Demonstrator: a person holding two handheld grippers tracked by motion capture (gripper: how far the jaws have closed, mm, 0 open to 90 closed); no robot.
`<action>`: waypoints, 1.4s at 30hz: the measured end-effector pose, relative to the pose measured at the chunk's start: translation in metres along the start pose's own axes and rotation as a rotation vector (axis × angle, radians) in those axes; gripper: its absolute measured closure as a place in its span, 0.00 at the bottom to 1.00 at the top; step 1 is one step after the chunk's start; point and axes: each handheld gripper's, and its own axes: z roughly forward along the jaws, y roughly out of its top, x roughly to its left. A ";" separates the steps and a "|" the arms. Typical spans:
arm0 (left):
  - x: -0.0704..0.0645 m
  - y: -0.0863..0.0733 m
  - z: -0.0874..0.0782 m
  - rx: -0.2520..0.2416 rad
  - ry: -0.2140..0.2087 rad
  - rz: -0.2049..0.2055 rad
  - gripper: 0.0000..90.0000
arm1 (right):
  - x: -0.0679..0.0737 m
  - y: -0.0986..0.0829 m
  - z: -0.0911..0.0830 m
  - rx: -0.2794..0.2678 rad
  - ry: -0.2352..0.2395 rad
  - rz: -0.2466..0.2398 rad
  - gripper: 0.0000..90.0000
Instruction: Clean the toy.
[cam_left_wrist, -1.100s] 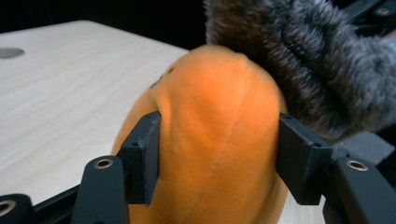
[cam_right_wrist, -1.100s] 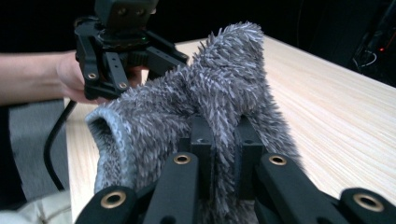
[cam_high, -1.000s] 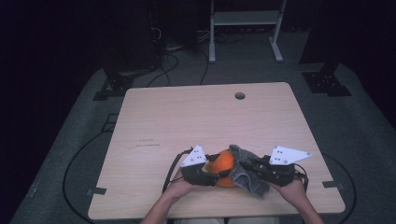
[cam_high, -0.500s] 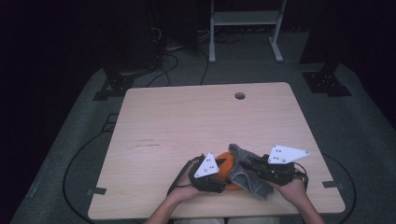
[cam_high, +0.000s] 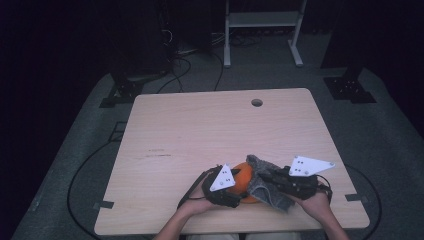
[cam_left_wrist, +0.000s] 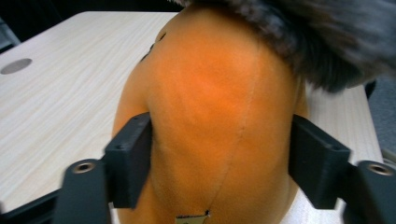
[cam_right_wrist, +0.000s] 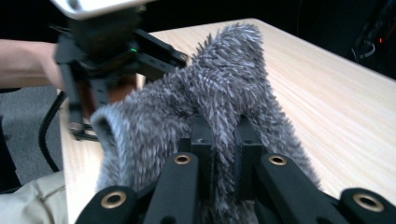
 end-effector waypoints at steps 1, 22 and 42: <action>0.000 0.000 0.000 0.000 -0.004 -0.001 0.35 | 0.002 0.002 0.001 -0.011 0.014 -0.009 0.90; -0.007 0.000 0.001 -0.005 -0.016 0.066 0.40 | -0.018 -0.002 -0.003 -0.019 -0.018 0.065 0.90; 0.013 -0.007 -0.003 -0.054 -0.021 -0.124 0.39 | -0.037 -0.030 -0.009 0.000 -0.019 0.176 0.90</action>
